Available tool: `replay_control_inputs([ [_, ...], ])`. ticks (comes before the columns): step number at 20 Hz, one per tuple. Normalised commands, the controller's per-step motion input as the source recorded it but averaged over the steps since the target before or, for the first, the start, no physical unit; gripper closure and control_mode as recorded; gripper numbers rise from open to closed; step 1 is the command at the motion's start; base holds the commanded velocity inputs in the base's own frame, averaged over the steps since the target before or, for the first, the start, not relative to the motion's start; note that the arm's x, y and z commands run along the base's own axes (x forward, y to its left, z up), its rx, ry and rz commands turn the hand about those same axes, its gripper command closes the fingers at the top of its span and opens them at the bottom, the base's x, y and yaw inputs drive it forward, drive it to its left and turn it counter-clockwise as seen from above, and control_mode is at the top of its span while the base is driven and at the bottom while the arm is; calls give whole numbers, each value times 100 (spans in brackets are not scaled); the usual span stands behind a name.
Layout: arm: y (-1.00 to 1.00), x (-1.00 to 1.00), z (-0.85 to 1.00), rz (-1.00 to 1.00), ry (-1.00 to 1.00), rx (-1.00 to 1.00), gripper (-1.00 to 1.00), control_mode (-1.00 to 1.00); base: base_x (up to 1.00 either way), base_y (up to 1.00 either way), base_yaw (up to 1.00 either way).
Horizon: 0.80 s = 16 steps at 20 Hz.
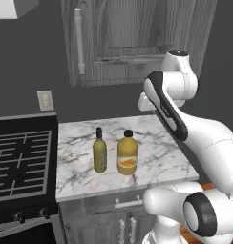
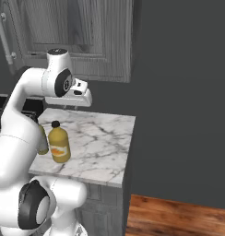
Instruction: There is a wine glass and glass cup on the dining counter. Place the wine bottle next to the wine glass and the juice bottle next to the glass cup.
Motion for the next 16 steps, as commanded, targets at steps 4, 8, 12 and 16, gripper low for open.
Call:
replay_control_inputs([
  [4,6,-10,0,0,0,0,-100,-100,0,0,0],
  [8,27,-4,-3,0,0,1,-100,-100,0,0,0],
  [12,40,0,-5,0,0,0,-100,-100,0,0,0],
  [16,42,3,-8,0,0,0,-100,-100,0,0,0],
])
